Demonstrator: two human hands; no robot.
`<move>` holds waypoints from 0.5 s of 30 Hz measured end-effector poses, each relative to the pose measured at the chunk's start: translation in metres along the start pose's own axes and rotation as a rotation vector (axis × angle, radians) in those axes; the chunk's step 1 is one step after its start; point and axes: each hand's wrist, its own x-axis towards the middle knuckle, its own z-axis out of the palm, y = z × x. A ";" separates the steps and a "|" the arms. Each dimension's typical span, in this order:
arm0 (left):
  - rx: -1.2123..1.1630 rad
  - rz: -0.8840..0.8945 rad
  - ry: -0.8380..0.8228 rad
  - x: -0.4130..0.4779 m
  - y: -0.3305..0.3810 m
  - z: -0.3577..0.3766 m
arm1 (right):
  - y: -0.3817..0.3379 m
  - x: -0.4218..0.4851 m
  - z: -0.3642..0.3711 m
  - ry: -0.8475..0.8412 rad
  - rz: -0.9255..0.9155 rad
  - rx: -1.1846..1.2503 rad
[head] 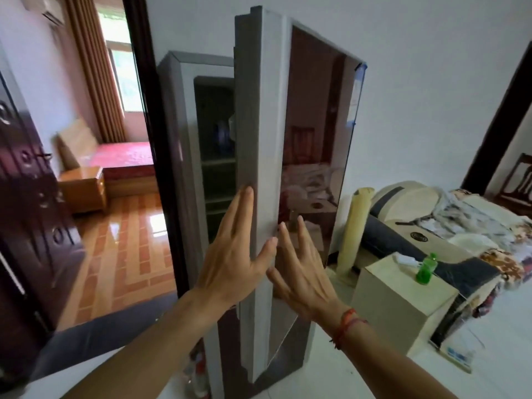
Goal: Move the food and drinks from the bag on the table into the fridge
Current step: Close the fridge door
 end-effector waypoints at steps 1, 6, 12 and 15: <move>-0.008 -0.024 0.002 0.003 -0.004 -0.002 | -0.001 0.011 0.003 -0.004 -0.005 -0.004; -0.050 -0.154 0.033 0.022 -0.029 -0.008 | -0.006 0.062 0.020 -0.020 -0.020 -0.032; -0.101 -0.309 0.077 0.046 -0.066 -0.008 | -0.012 0.114 0.044 -0.104 -0.047 -0.080; -0.108 -0.344 0.096 0.059 -0.082 -0.008 | -0.020 0.133 0.057 -0.118 -0.035 -0.069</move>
